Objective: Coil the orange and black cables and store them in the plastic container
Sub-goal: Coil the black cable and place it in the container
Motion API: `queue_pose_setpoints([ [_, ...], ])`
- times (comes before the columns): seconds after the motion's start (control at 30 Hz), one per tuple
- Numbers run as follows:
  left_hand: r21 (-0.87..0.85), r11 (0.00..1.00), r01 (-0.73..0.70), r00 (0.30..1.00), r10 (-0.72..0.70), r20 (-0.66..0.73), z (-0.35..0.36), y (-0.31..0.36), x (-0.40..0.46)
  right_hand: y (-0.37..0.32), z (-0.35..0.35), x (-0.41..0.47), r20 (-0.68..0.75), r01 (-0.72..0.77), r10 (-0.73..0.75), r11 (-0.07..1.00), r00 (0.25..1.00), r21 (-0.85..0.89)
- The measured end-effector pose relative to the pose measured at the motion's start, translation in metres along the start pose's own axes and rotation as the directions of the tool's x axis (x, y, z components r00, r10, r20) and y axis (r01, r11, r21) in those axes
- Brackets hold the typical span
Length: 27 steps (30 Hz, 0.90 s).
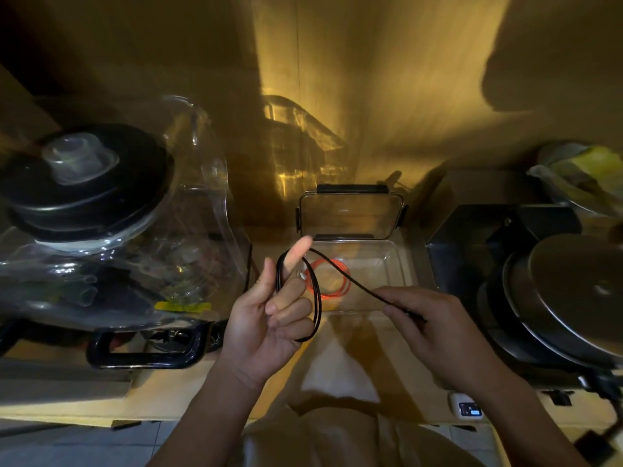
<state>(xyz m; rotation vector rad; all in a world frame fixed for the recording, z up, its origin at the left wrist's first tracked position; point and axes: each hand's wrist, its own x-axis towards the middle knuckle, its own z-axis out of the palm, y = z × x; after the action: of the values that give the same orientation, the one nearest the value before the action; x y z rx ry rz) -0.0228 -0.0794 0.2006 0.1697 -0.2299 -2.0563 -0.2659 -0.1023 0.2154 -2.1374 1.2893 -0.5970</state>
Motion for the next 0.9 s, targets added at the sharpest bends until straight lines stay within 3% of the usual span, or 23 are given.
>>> queue_pose_setpoints([
  [0.13,-0.002,1.000,0.008,1.000,-0.008,0.004,0.000,0.001,0.001,-0.003,0.001,-0.001,0.032,-0.010,0.011,1.000,0.999,-0.011],
  [0.37,0.022,1.000,-0.017,1.000,0.017,-0.010,0.004,0.000,0.004,-0.016,0.017,-0.003,0.223,-0.009,0.013,1.000,0.975,-0.019],
  [0.63,0.165,0.980,-0.108,0.991,0.120,-0.067,0.004,0.000,0.006,-0.032,0.038,-0.003,0.303,0.090,-0.080,0.996,0.950,-0.020],
  [0.9,0.409,0.909,-0.084,0.975,0.160,-0.154,0.006,-0.007,0.008,-0.039,0.033,-0.004,0.327,0.129,-0.105,0.990,0.939,-0.052],
])
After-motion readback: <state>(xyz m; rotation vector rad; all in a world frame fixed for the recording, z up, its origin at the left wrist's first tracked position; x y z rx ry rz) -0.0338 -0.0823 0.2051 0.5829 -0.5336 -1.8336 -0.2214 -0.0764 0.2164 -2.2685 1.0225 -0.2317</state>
